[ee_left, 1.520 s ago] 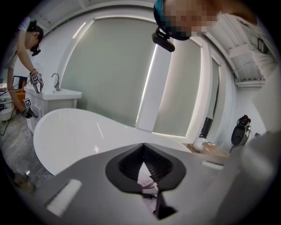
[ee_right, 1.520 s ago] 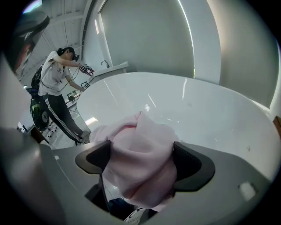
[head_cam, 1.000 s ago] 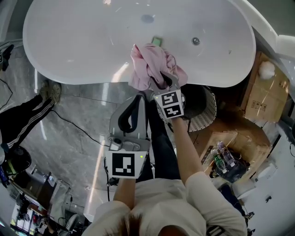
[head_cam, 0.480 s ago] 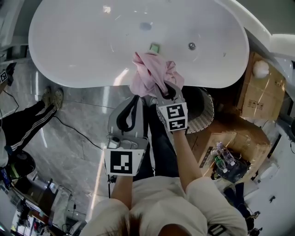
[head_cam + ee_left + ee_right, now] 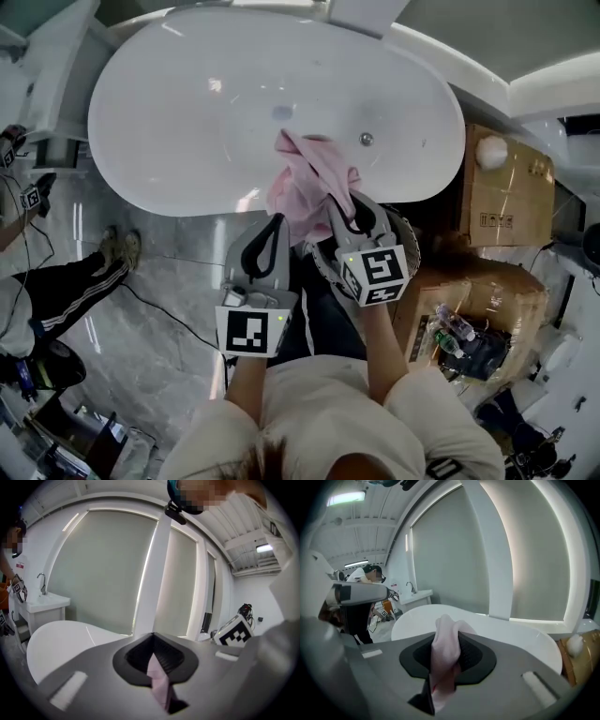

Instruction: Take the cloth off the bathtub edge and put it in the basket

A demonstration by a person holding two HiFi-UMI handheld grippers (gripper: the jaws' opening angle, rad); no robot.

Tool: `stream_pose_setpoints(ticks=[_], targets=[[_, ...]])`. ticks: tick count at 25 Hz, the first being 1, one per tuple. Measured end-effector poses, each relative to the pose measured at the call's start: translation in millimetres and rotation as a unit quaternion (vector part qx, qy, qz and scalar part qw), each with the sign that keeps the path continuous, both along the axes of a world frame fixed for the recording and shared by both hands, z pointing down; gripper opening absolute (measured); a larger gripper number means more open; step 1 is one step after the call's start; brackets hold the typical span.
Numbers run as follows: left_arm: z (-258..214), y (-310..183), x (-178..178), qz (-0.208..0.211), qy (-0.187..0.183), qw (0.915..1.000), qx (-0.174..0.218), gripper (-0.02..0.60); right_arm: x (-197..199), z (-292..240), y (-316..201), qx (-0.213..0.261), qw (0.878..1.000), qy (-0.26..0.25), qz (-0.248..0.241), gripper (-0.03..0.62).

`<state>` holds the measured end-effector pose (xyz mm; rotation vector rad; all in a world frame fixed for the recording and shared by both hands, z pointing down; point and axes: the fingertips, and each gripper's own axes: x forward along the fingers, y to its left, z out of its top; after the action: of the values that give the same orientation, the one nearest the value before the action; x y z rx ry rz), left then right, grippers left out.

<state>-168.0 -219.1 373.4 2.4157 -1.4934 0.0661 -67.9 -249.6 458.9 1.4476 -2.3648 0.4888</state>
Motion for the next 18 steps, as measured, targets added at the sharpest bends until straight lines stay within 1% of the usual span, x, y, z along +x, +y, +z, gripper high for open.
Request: stream_pose_setpoints(ticks=[4, 8, 11, 14, 18], targets=[[-40.6, 2.5, 0.4, 0.013, -0.003, 0.9994, 0.032, 0.043, 11.0, -66.5, -0.7, 0.041, 0.999, -0.008, 0.028, 0.080], [-79.0, 8.1, 4.5, 0.024, -0.009, 0.9978, 0.061, 0.044, 26.6, -131.3, -1.3, 0.082, 0.996, -0.013, 0.046, 0.078], [-102.1, 14.0, 13.5, 0.035, -0.015, 0.9962, 0.079, 0.043, 40.1, -177.6, 1.0, 0.109, 0.992, -0.026, 0.050, 0.078], [-120.9, 22.1, 23.4, 0.044, -0.030, 0.9932, 0.103, 0.043, 53.4, -220.1, 6.0, 0.136, 0.989, -0.029, 0.048, 0.078], [-141.6, 38.7, 37.8, 0.040, -0.025, 0.9922, 0.115, 0.043, 68.9, -266.7, 15.4, 0.166, 0.984, -0.031, 0.049, 0.078]])
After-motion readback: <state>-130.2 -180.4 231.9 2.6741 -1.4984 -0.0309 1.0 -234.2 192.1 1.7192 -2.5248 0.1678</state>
